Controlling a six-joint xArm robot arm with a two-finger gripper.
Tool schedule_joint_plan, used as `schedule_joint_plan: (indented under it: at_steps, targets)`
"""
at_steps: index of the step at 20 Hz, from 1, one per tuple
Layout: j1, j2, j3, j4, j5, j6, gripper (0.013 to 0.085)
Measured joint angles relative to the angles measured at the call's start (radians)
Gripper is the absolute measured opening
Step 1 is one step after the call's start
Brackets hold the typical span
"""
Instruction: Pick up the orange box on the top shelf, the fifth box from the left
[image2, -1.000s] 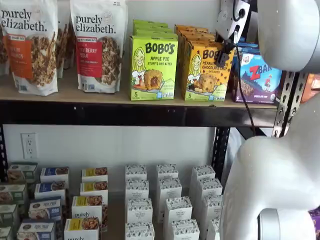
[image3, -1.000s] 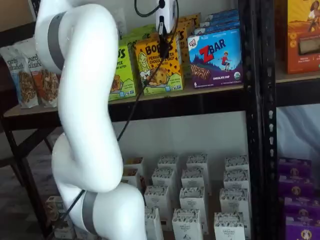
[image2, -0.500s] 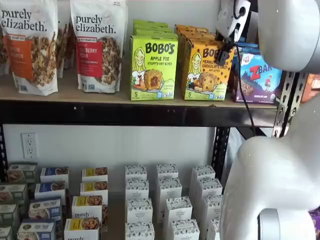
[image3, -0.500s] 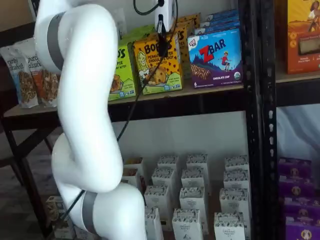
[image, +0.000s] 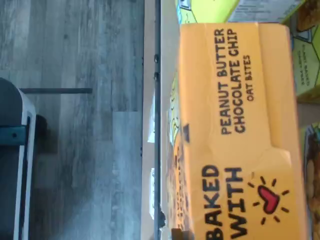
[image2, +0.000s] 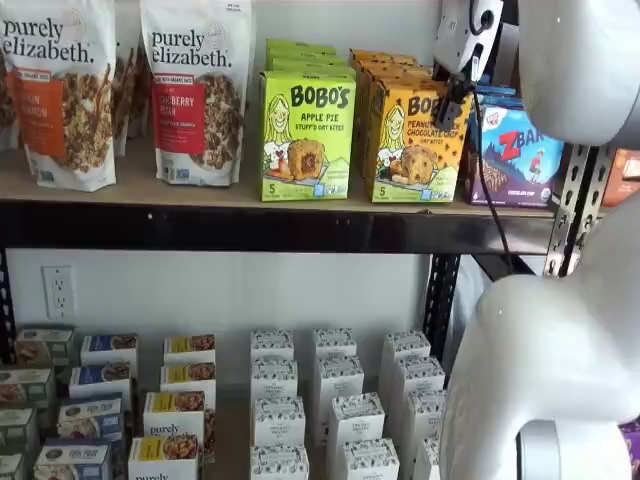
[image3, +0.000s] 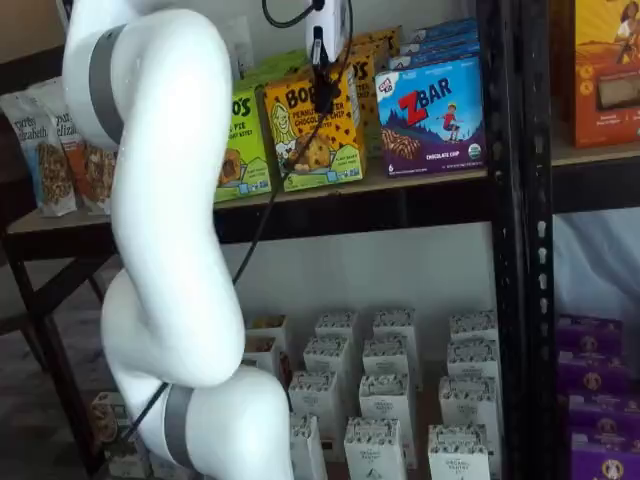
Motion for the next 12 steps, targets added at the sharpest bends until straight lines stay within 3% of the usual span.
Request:
schedule_joint_plan:
  at_steps: [12]
  targets:
    - [-0.006,-0.078,0.037,0.014,0.081,0.007,0.041]
